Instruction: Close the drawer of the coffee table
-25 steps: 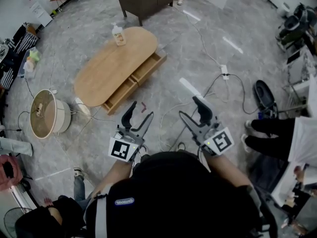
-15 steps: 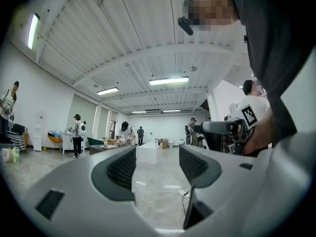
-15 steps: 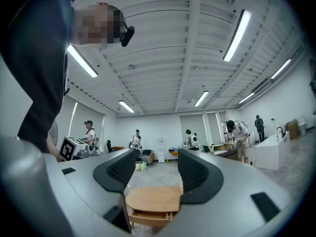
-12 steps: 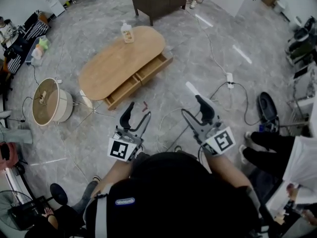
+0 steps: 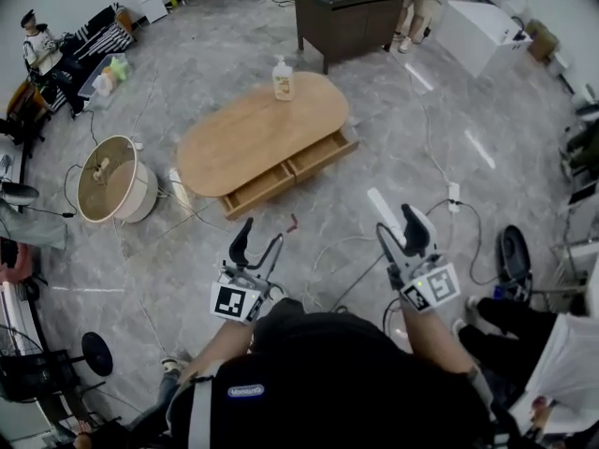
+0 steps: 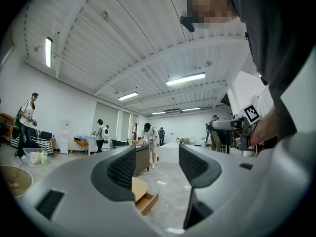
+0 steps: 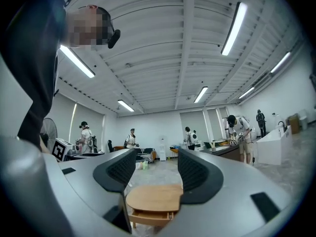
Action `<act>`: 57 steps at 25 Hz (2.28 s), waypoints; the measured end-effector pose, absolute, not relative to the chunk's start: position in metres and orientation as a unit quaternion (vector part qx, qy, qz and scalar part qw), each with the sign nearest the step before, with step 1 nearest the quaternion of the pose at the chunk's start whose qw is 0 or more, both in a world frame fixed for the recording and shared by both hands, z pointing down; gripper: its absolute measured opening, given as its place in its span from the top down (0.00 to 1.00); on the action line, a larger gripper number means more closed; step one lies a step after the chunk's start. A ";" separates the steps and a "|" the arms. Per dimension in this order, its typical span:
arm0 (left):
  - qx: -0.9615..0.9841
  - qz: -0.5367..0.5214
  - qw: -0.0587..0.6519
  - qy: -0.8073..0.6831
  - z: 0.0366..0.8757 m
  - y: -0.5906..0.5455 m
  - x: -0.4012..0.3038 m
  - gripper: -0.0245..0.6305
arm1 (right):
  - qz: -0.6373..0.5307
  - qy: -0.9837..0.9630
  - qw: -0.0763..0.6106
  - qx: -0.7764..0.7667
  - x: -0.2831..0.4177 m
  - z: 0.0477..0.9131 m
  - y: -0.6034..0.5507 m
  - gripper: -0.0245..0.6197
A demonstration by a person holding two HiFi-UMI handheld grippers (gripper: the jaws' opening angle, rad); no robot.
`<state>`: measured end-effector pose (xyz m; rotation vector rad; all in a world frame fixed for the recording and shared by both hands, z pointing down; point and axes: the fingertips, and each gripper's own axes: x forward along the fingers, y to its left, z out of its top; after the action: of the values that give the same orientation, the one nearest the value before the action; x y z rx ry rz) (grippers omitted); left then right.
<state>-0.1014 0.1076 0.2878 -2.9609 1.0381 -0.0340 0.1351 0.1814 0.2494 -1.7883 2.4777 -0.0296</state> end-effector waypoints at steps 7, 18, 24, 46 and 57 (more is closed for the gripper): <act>-0.931 0.001 -0.004 0.365 0.295 0.066 -0.159 0.57 | 0.004 0.823 0.035 -0.566 0.087 0.252 0.129 0.59; -0.915 0.015 -0.004 0.403 0.313 0.005 -0.233 0.58 | 0.009 0.814 0.015 -0.581 0.041 0.259 0.061 0.59; -0.912 0.003 -0.026 0.410 0.337 -0.021 -0.243 0.57 | -0.015 0.823 0.005 -0.567 0.020 0.283 0.033 0.59; -0.878 -0.076 -0.058 0.468 0.419 -0.033 -0.106 0.58 | -0.070 0.874 -0.013 -0.480 0.131 0.364 -0.036 0.59; -0.856 -0.058 -0.060 0.509 0.435 -0.067 -0.072 0.58 | -0.082 0.889 -0.005 -0.451 0.144 0.400 -0.055 0.59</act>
<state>-0.0716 -0.0665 0.4349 -2.7987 1.6649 -0.1885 0.1445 -0.0553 0.3997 -1.4200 2.8020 -0.2574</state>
